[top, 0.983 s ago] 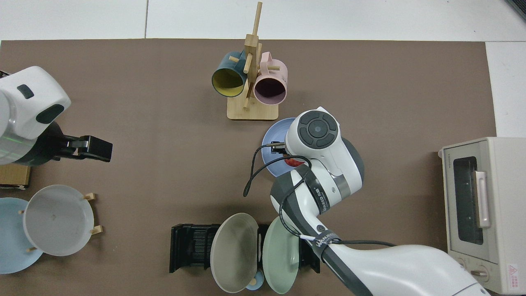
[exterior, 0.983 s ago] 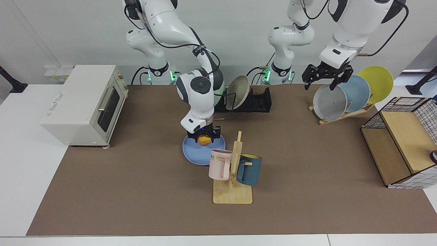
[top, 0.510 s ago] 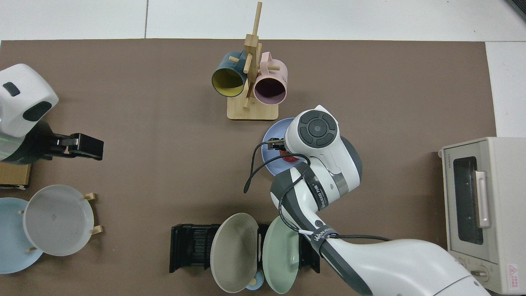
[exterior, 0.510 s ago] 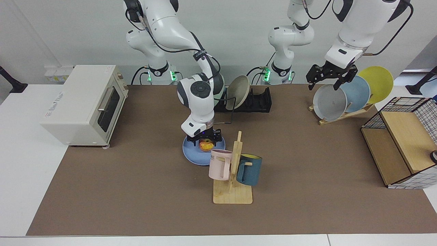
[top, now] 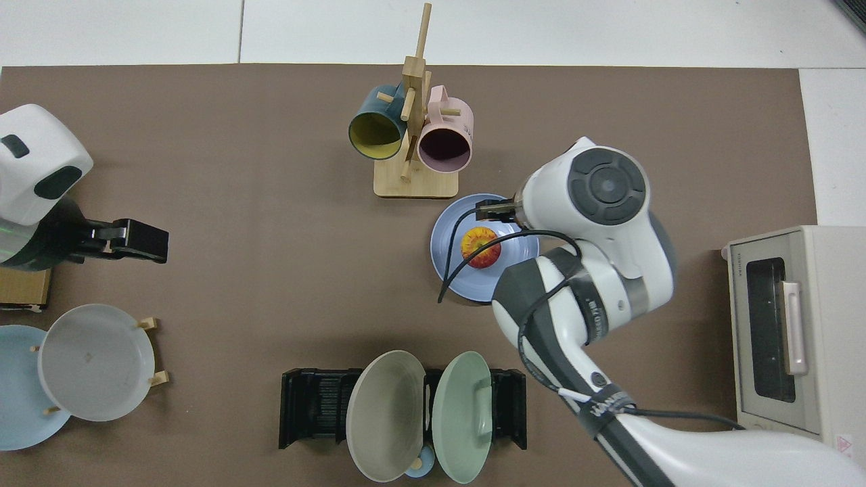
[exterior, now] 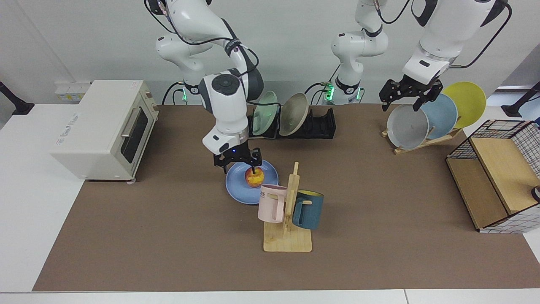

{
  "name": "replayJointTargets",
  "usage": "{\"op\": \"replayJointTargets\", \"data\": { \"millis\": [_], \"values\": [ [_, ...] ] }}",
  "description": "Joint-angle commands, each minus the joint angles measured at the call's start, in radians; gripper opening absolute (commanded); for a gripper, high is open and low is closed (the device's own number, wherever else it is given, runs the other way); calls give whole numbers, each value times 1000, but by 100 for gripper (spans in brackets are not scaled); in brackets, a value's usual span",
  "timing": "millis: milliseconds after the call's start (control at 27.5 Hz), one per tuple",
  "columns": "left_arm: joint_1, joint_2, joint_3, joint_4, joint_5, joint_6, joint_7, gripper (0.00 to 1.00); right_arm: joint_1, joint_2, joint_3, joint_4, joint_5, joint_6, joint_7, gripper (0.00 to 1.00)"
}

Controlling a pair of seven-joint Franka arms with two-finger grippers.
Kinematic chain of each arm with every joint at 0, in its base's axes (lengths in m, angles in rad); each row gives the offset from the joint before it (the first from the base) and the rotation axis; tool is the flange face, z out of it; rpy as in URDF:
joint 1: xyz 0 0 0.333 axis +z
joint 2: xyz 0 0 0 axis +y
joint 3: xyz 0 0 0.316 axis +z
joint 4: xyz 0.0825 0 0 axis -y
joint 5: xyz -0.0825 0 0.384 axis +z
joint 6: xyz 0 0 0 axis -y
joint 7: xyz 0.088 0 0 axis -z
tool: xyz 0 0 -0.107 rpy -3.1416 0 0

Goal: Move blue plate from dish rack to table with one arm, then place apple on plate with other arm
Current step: 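Lower the apple onto the blue plate and open the right gripper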

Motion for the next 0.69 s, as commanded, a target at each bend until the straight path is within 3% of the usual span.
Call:
{"op": "replayJointTargets", "data": {
  "millis": [0, 291, 656],
  "values": [
    [2, 5, 1, 23, 13, -28, 3, 100, -127, -52, 12, -22, -9, -11, -211, 100],
    [2, 5, 1, 23, 13, -28, 3, 100, -263, -76, 11, -21, -17, -23, -421, 100],
    [2, 5, 1, 23, 13, -28, 3, 100, -303, -150, 12, 30, -15, -211, -457, 100]
  ]
}}
